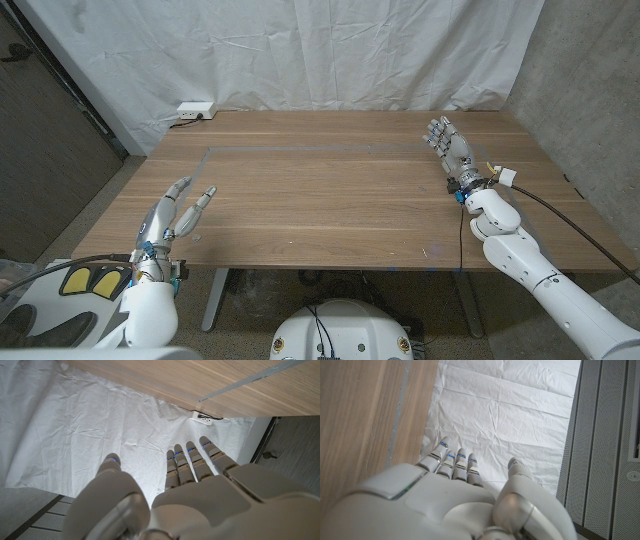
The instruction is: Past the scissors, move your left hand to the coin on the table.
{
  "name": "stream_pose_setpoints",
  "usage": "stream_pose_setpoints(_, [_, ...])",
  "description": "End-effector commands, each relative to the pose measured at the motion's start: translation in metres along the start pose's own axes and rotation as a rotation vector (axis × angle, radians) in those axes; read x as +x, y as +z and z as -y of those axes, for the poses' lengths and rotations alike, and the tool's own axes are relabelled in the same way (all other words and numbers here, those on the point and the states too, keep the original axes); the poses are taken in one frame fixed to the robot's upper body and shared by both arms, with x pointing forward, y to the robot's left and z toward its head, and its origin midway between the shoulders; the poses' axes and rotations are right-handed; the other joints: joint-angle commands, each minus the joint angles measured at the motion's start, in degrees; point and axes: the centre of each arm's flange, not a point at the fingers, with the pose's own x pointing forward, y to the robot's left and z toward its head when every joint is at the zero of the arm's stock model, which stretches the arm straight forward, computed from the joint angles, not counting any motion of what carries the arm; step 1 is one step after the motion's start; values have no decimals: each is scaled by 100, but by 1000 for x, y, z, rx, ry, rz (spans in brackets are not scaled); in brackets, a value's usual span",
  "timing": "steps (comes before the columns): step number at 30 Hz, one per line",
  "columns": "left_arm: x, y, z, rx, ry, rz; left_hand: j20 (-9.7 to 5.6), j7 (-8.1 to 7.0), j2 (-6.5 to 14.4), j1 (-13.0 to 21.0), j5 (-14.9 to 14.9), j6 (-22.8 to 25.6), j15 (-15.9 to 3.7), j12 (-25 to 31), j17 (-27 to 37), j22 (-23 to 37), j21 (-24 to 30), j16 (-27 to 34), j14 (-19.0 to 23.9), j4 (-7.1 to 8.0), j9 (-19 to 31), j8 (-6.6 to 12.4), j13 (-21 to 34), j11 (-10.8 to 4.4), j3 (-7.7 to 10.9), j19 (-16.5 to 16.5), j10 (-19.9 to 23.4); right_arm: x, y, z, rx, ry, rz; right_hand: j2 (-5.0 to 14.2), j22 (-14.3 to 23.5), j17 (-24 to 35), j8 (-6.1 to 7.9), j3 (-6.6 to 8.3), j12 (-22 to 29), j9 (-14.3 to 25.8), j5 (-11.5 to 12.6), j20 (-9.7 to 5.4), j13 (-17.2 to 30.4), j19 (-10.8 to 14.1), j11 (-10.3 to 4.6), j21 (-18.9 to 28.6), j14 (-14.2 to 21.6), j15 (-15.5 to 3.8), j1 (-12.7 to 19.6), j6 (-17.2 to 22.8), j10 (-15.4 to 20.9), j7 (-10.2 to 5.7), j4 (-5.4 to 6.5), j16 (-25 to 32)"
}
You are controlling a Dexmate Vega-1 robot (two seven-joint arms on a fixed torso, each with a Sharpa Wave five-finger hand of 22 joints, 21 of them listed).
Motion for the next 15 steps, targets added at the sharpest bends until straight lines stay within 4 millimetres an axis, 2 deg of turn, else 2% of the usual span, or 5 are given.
stream_pose_setpoints(1, [-5, 8, 2, 120, 5, -10, -175, -10, 18, 74, 56, 61, -179, -19, 30, 25, -17, -17, 67, -37, 28, -19, 20, -16, 7, 68, 58, -6, -1, 5, 3, -7, -9, -17, 26, 34, -21, -18, 2, 13, 1, -50, 12, 57, 19, -28, 8, 6, -22, 41, 49, -5, 9, -19])
stream_pose_setpoints(15, [-15, 7, -5, 145, 52, -8, -193, -32, 31, 127, 90, 104, -197, -28, 30, 26, -22, -22, 98, -58, 29, -24, 21, -24, 9, 95, 93, -13, -3, 4, 1, -9, -12, -15, 27, 32, -23, -23, 1, 13, 5, -52, 12, 68, 22, -50, 11, 10, -34, 42, 55, -6, 12, -20])
